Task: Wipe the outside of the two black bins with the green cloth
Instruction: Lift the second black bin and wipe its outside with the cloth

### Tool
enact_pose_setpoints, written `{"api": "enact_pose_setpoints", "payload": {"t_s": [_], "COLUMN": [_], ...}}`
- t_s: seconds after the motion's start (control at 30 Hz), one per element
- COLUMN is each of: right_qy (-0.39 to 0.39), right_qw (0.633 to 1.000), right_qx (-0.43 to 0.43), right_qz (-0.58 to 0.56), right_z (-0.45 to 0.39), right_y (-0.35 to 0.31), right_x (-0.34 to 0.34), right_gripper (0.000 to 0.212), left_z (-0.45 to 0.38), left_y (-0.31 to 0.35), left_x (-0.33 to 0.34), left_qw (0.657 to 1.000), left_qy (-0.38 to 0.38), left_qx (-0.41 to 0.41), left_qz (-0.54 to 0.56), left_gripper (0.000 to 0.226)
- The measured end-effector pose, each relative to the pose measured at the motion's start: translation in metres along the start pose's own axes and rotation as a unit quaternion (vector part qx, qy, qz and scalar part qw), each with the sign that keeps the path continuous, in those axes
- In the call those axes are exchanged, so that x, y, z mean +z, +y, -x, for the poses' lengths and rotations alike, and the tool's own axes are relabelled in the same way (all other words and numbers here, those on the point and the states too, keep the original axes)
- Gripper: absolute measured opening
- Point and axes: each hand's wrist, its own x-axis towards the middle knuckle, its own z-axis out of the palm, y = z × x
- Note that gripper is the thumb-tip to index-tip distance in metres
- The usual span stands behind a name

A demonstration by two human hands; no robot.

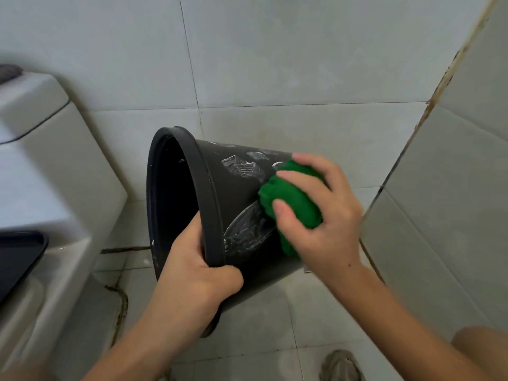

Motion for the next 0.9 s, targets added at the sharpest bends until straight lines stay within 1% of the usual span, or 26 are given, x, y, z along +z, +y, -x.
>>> {"api": "enact_pose_setpoints", "payload": {"t_s": [0.07,0.17,0.2,0.23,0.3,0.33,0.37,0.5,0.53,0.57,0.6,0.67,0.7,0.73,0.83,0.9], "right_qy": [-0.015,-0.053,-0.061,-0.059,-0.035,-0.023,-0.017,-0.049,-0.062,-0.074,-0.08,-0.076,-0.073,-0.075,-0.109,-0.124], "right_qw": [0.999,0.988,0.986,0.989,0.997,0.999,0.999,0.985,0.982,0.982,0.986,0.995,0.996,0.996,0.984,0.978], "right_qx": [-0.049,-0.143,-0.149,-0.13,-0.06,-0.042,-0.044,-0.156,-0.172,-0.17,-0.143,-0.057,-0.037,-0.04,-0.131,-0.159], "right_qz": [-0.012,-0.032,-0.031,-0.026,-0.024,-0.025,-0.026,-0.048,-0.047,-0.04,-0.032,-0.027,-0.032,-0.036,-0.051,-0.055], "right_z": [0.013,0.021,0.016,0.01,-0.001,-0.001,0.002,0.025,0.025,0.021,0.015,0.004,0.002,0.005,0.025,0.031], "right_y": [-0.016,-0.024,-0.018,-0.011,-0.003,-0.003,-0.008,-0.026,-0.024,-0.019,-0.013,-0.007,-0.009,-0.014,-0.027,-0.027], "right_x": [0.006,0.004,0.002,0.001,0.0,0.002,0.004,0.007,0.004,0.003,0.003,0.003,0.003,0.003,-0.001,-0.005], "right_gripper": [0.03,0.029,0.03,0.03,0.03,0.03,0.029,0.024,0.024,0.024,0.026,0.027,0.027,0.026,0.021,0.022], "left_z": [0.0,0.001,0.002,0.002,0.003,0.003,0.003,0.002,0.001,0.0,-0.001,-0.003,-0.004,-0.004,-0.002,-0.002], "left_y": [-0.001,-0.004,-0.005,-0.004,-0.003,-0.003,-0.002,-0.003,-0.003,-0.003,-0.004,-0.006,-0.006,-0.005,-0.005,-0.005], "left_x": [-0.002,-0.006,-0.007,-0.007,-0.004,-0.004,-0.003,-0.01,-0.012,-0.012,-0.013,-0.013,-0.013,-0.014,-0.016,-0.016], "left_qw": [1.0,0.999,0.998,0.998,0.998,0.997,0.997,0.996,0.995,0.995,0.995,0.995,0.995,0.995,0.992,0.989], "left_qy": [-0.014,-0.041,-0.051,-0.058,-0.067,-0.072,-0.076,-0.084,-0.091,-0.095,-0.097,-0.097,-0.099,-0.103,-0.123,-0.143], "left_qx": [0.008,0.012,0.01,0.01,0.014,0.019,0.026,0.034,0.034,0.031,0.025,0.014,0.013,0.016,0.034,0.036], "left_qz": [0.01,0.018,0.021,0.022,0.015,0.011,0.007,0.004,0.004,0.005,0.002,-0.009,-0.008,-0.003,0.007,0.011], "left_gripper": [0.065,0.062,0.063,0.063,0.062,0.061,0.061,0.069,0.071,0.073,0.074,0.074,0.074,0.074,0.073,0.07]}}
